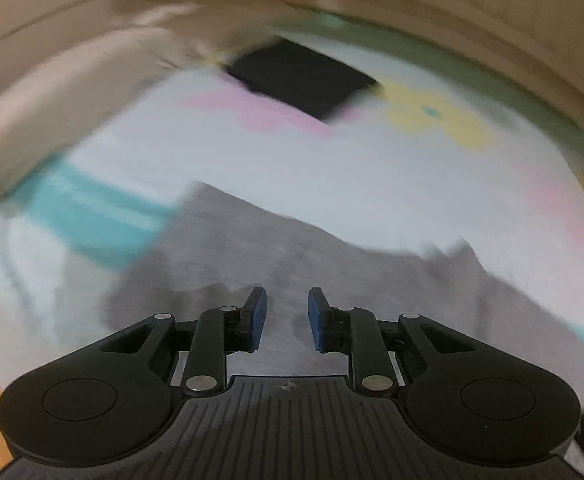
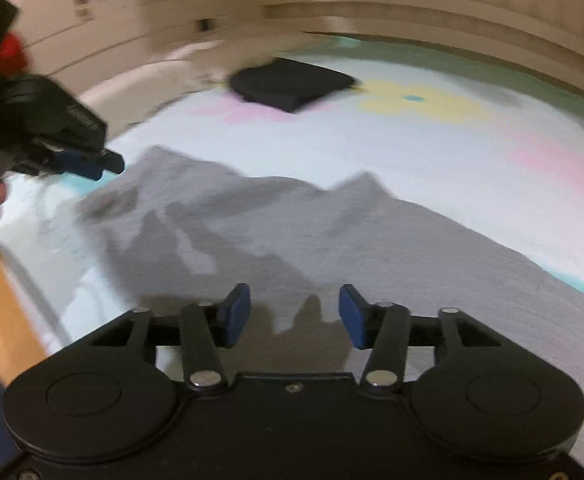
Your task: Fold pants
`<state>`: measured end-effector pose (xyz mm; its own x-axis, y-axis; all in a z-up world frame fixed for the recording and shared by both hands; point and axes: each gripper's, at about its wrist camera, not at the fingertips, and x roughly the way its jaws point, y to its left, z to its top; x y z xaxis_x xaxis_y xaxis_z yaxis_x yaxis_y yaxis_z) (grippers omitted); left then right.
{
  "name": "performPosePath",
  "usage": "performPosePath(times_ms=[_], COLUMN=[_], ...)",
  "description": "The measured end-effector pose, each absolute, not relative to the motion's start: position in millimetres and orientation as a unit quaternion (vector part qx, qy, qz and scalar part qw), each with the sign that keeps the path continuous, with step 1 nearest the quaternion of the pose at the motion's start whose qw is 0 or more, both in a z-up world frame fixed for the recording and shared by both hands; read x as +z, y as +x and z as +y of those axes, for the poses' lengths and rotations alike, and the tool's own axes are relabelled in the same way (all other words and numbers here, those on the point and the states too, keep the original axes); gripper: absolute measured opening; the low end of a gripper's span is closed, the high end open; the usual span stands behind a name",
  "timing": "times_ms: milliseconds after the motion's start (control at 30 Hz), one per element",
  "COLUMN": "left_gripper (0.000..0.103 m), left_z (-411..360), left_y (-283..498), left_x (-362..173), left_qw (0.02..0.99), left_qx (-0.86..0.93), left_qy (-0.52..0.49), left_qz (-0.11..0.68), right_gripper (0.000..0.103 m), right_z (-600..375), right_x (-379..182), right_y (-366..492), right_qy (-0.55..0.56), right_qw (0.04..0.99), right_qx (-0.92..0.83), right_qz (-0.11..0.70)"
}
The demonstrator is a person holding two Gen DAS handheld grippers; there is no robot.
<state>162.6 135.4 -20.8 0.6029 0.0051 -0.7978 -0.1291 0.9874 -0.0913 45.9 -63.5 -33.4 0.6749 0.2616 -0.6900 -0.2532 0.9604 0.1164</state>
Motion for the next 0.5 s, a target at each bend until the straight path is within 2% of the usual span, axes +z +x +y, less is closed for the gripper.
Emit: performPosePath(times_ms=[167, 233, 400, 500], left_gripper=[0.021, 0.022, 0.022, 0.022], left_z=[126.2, 125.2, 123.5, 122.5], left_y=[165.3, 152.9, 140.3, 142.7], left_x=[-71.5, -72.4, -66.1, -46.9], left_qw=[0.834, 0.84, 0.839, 0.861], left_qx=[0.022, 0.012, 0.001, 0.009], left_qy=[-0.064, -0.05, -0.022, -0.025], left_qz=[0.547, 0.54, 0.543, 0.508], right_gripper=[0.055, 0.054, 0.054, 0.054], right_z=[-82.0, -84.1, -83.3, -88.3], right_x=[-60.7, -75.6, -70.6, -66.0], right_y=[61.8, 60.7, 33.6, 35.6], right_qy=[-0.004, -0.014, -0.045, -0.041], right_qw=[0.902, 0.884, 0.882, 0.875], right_qx=[0.091, 0.103, 0.15, 0.151], right_qz=[0.422, 0.456, 0.445, 0.458])
